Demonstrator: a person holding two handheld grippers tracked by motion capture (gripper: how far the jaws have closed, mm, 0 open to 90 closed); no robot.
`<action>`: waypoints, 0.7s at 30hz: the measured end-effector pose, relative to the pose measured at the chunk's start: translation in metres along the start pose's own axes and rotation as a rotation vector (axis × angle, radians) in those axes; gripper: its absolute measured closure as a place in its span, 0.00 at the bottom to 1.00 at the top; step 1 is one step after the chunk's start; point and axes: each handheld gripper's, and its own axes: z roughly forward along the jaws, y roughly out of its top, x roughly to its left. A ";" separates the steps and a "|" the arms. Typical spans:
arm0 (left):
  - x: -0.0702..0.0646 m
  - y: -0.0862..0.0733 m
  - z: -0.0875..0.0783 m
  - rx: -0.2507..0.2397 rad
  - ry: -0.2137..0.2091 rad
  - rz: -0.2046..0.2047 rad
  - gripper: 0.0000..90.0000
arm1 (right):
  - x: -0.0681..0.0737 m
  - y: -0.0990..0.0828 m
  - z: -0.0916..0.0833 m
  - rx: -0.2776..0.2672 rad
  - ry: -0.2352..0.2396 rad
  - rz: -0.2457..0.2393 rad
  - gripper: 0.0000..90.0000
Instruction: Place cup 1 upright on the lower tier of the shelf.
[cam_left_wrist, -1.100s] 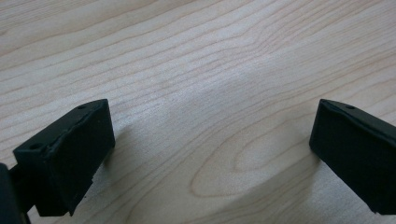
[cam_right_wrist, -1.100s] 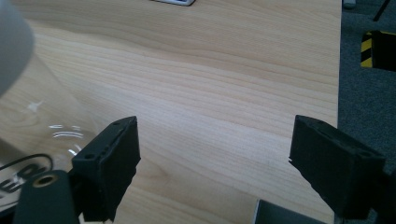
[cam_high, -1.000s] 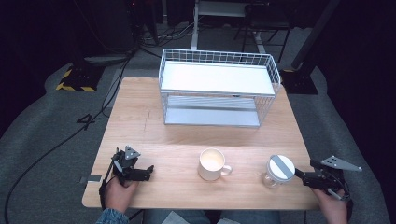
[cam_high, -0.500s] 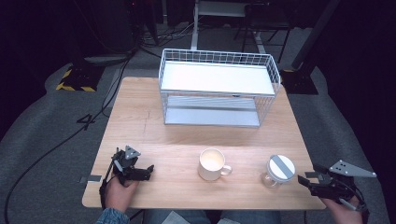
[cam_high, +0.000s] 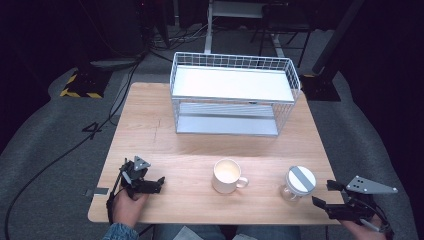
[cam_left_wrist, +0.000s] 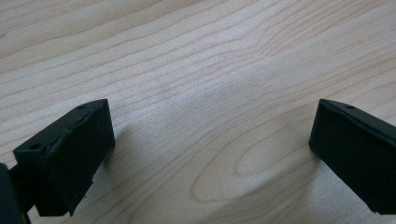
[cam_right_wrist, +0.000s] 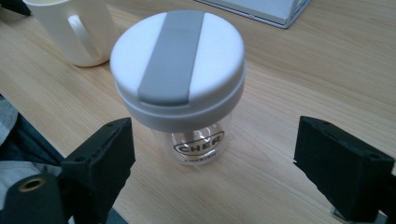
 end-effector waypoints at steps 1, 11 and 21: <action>0.000 0.000 0.000 0.000 0.000 0.000 0.01 | 0.001 0.000 0.001 -0.002 0.007 0.002 0.13; 0.000 0.000 0.000 0.000 0.000 0.000 0.01 | 0.009 0.002 0.023 0.011 0.037 -0.007 0.04; 0.000 0.000 0.000 0.000 0.001 0.000 0.01 | 0.008 -0.004 0.050 0.038 0.058 0.005 0.00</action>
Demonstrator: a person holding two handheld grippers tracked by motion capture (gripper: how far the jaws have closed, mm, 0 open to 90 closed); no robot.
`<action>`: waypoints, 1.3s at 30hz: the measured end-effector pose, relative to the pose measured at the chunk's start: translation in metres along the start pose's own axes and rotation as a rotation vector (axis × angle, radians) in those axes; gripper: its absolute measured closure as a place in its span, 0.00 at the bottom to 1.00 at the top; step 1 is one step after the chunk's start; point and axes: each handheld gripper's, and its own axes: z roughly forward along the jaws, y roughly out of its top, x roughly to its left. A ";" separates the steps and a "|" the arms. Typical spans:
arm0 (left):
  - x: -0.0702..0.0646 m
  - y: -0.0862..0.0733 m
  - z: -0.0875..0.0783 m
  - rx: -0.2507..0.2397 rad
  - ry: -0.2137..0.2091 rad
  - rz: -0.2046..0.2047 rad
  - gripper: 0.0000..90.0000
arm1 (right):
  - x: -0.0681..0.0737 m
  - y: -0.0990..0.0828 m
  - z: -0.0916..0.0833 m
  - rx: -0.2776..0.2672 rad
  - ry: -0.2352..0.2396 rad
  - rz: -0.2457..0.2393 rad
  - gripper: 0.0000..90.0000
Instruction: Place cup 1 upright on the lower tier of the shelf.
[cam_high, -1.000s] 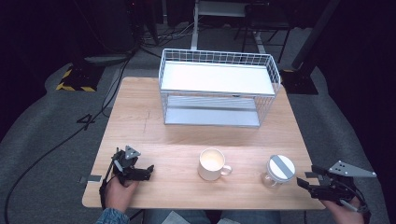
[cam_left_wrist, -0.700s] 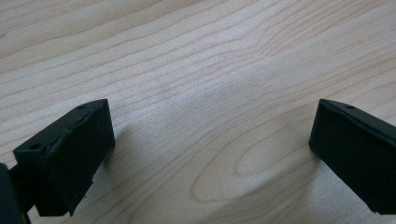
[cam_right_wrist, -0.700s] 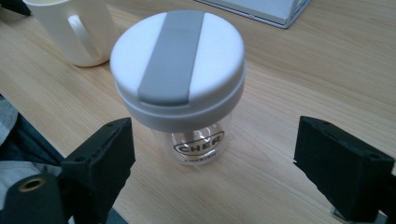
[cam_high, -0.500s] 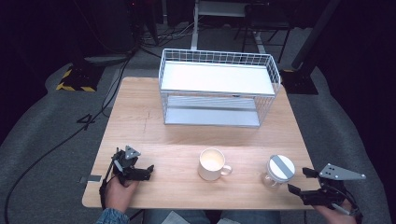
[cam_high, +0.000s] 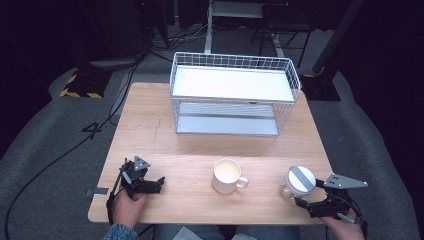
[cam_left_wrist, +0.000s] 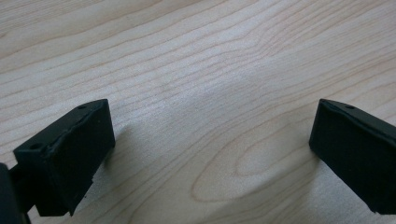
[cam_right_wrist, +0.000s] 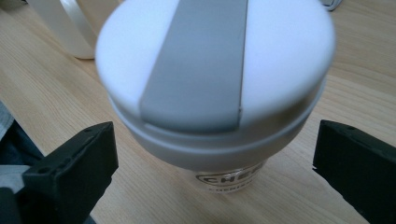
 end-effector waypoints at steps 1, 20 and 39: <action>0.000 0.000 0.000 0.000 0.000 0.000 0.01 | 0.000 0.000 0.002 -0.004 0.003 0.001 0.00; 0.000 0.000 0.000 0.000 0.000 0.000 0.01 | -0.003 -0.009 0.030 -0.116 -0.003 -0.016 0.05; 0.000 0.000 0.000 0.000 0.000 0.000 0.01 | -0.003 -0.013 0.033 -0.191 0.001 -0.043 0.20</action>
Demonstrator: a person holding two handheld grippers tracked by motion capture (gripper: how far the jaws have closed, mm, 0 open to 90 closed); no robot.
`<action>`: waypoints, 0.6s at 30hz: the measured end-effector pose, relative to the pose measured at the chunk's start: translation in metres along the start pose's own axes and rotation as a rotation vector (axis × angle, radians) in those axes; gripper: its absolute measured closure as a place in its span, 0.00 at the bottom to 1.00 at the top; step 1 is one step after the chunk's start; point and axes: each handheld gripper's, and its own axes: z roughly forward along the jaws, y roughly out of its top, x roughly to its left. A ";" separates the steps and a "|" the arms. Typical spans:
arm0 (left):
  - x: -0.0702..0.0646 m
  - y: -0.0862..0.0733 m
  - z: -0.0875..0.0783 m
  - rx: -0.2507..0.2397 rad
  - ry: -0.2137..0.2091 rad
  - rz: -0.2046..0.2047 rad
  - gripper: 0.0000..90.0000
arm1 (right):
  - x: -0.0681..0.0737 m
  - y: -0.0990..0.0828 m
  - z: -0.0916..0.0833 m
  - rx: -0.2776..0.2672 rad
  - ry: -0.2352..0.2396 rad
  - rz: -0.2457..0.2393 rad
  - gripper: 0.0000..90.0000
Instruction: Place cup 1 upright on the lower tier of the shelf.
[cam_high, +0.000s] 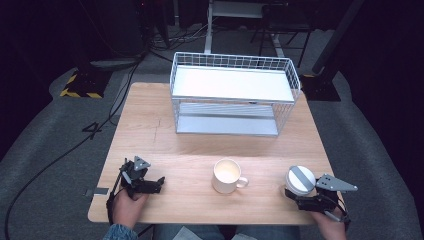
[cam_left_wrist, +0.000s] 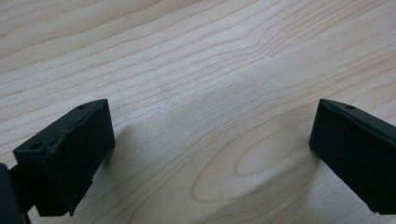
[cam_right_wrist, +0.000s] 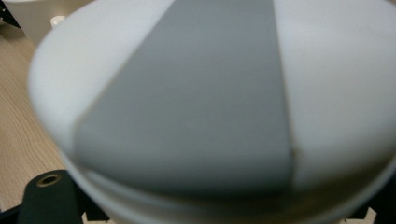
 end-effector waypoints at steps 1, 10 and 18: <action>0.000 0.000 0.000 0.000 0.000 0.000 0.01 | 0.000 0.000 0.000 -0.004 0.001 -0.003 0.20; 0.000 0.000 0.000 0.000 0.000 0.001 0.01 | 0.003 0.006 -0.004 -0.045 0.010 -0.009 0.21; 0.000 0.000 0.000 0.001 0.000 0.001 0.01 | 0.005 0.021 -0.003 -0.065 0.018 -0.023 0.21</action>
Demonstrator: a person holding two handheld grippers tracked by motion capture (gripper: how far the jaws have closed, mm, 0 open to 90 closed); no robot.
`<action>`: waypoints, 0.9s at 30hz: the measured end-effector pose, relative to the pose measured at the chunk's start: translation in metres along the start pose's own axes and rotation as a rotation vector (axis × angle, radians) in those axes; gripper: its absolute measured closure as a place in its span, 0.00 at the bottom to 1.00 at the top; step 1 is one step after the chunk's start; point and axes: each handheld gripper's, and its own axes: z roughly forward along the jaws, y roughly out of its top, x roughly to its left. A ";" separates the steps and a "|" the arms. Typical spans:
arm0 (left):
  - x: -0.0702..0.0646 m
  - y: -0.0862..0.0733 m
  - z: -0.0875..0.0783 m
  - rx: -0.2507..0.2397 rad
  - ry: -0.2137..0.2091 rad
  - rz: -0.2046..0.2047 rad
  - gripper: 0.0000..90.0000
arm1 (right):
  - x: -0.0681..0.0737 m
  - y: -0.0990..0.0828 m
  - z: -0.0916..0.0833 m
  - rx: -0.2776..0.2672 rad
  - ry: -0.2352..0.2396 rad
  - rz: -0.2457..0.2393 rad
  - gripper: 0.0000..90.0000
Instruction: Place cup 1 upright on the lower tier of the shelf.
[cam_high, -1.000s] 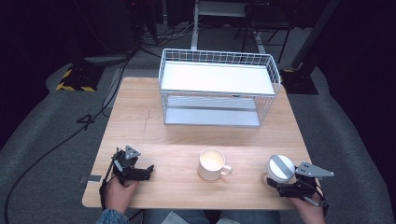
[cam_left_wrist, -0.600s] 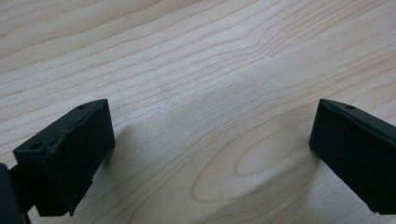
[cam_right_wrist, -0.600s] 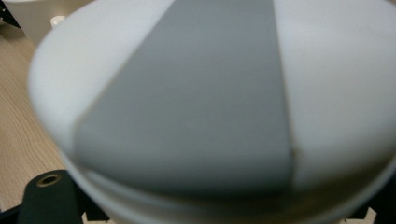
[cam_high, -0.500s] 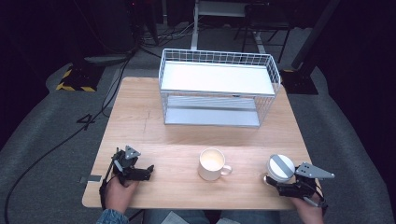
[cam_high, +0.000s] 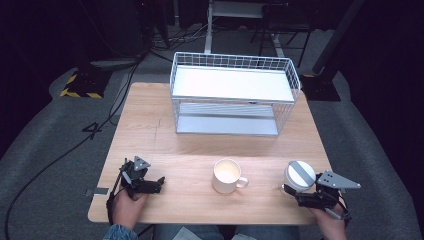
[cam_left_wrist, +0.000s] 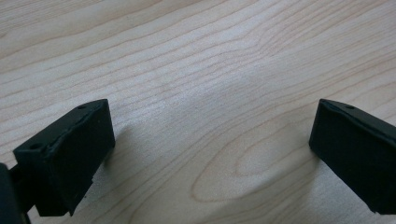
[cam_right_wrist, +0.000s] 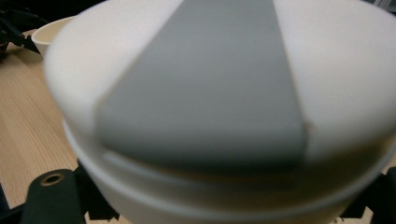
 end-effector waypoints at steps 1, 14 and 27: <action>0.000 0.000 0.000 0.000 0.000 0.000 0.01 | 0.000 0.003 0.001 -0.001 0.002 0.002 0.21; 0.000 0.000 0.000 0.000 0.000 0.000 0.01 | 0.000 0.040 0.017 -0.007 0.013 -0.038 0.21; 0.000 0.000 0.000 0.000 0.001 0.000 0.01 | -0.006 0.079 0.046 -0.018 0.008 -0.071 0.21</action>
